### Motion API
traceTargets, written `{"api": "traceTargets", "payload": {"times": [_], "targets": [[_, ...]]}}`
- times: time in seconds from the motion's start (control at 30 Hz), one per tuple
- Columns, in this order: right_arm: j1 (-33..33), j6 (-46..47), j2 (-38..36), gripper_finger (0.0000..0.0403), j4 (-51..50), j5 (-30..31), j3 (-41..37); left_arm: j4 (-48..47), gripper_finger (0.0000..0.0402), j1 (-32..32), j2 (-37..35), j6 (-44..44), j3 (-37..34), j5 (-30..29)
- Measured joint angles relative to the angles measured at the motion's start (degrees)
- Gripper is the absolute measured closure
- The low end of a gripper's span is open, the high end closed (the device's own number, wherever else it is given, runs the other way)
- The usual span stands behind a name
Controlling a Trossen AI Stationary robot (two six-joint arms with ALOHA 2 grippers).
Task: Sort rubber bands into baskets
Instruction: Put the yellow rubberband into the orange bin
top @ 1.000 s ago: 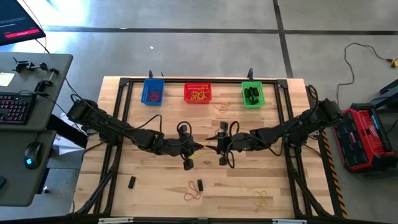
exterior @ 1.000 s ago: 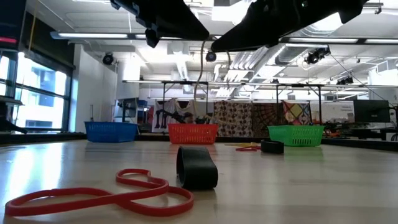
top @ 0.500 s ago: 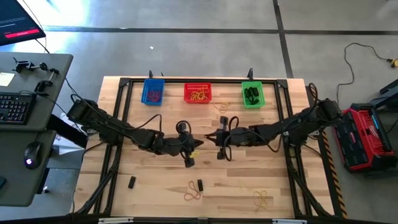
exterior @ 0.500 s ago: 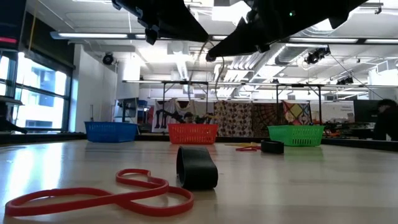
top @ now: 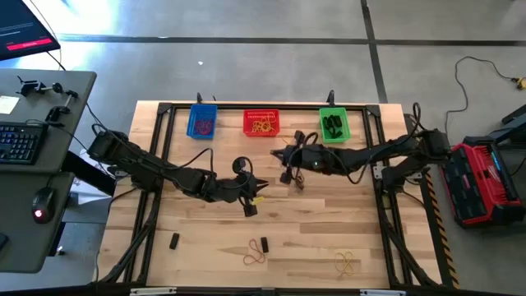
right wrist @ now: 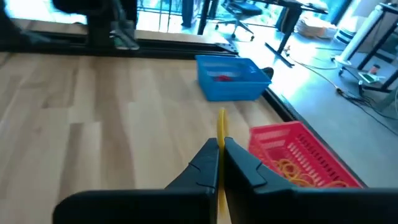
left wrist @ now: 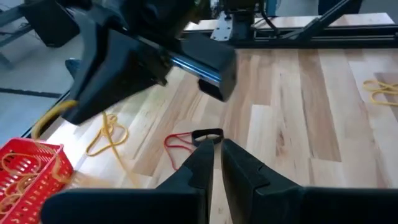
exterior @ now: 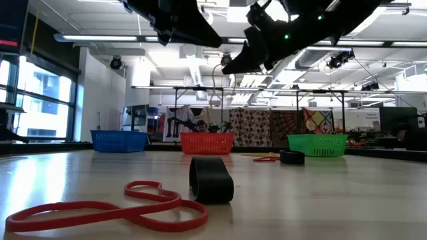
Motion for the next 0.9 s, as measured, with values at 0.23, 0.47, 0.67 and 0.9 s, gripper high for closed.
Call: {"api": "traceTargets", "payload": {"times": [0.23, 0.47, 0.67, 0.9], "targets": [[-8.2, 1.18, -0.03, 0.0402, -1.25, -6.12, 2.42, 16.48, 0.0396, 1.72, -3.77, 0.4, -10.76, 5.79], [-14.84, -0.39, 2.28, 0.0402, -9.03, -8.83, 12.27, 23.11, 0.0401, 2.27, -11.09, -1.84, -21.67, 5.28], [-19.78, -1.45, 10.14, 0.0403, -11.66, -12.27, 22.94, 26.43, 0.0401, 1.36, -16.7, -2.64, -27.47, 3.13], [-23.2, -2.46, 20.44, 0.0403, -18.6, -12.75, 33.04, 28.35, 0.0401, 0.89, -18.97, -3.15, -29.55, 2.45]]}}
